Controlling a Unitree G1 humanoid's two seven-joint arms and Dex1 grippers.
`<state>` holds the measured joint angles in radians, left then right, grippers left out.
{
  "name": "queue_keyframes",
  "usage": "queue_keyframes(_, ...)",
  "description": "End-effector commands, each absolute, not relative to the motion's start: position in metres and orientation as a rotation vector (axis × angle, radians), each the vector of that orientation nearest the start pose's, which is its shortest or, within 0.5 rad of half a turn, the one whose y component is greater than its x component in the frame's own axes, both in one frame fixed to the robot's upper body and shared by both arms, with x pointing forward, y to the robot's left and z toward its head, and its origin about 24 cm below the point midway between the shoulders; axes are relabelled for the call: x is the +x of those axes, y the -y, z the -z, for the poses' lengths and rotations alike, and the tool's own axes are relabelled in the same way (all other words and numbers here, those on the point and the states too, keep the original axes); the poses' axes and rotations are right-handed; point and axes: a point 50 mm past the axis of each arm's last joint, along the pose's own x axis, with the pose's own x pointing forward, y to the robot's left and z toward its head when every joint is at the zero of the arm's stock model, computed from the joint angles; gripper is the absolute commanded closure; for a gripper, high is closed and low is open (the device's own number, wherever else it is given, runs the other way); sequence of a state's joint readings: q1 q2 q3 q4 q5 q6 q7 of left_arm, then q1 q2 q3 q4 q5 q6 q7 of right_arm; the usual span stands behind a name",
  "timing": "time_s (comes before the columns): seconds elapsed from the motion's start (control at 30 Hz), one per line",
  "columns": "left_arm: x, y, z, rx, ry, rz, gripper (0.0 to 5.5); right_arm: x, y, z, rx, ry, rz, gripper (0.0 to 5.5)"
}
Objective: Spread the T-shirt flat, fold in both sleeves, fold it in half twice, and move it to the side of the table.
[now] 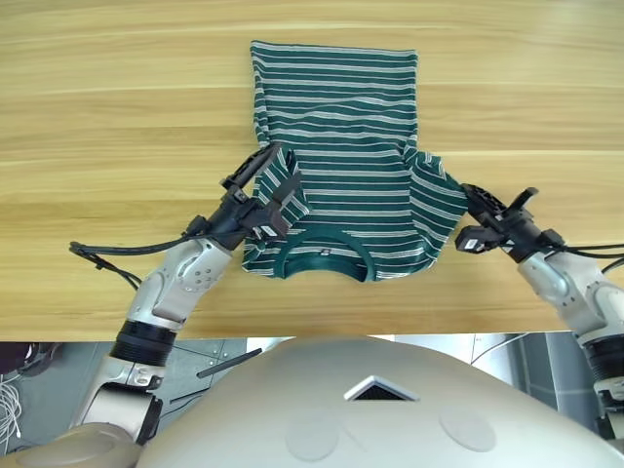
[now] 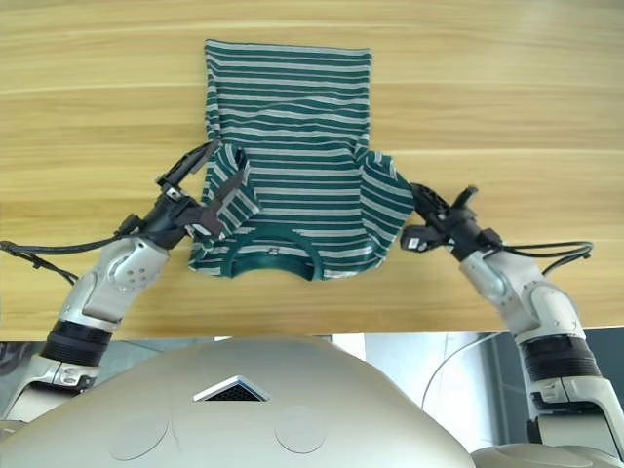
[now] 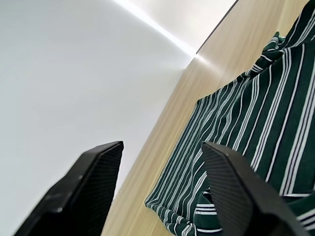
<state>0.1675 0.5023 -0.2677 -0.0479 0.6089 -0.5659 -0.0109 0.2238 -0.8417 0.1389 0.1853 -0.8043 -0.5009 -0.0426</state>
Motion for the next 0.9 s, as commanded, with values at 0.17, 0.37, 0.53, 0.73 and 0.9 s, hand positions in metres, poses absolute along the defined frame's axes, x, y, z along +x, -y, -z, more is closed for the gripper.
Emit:
queue_keyframes(0.17,0.189,-0.143,-0.037,0.956,0.399,0.643,2.51,0.169,0.276,0.011,-1.505,-0.151,-0.702,5.48)
queue_keyframes(0.37,0.189,-0.141,-0.036,0.955,0.398,0.65,2.51,0.167,0.278,0.014,-1.503,-0.158,-0.705,5.48)
queue_keyframes(0.53,0.189,-0.141,-0.033,0.959,0.389,0.656,2.51,0.159,0.284,0.006,-1.483,-0.192,-0.724,4.77)
queue_keyframes(0.73,0.188,-0.143,-0.031,0.96,0.381,0.651,2.51,0.132,0.295,-0.006,-1.478,-0.29,-0.812,3.68)
queue_keyframes(0.9,0.189,-0.144,-0.031,0.96,0.376,0.651,2.51,0.114,0.29,-0.004,-1.449,-0.361,-0.906,3.55)
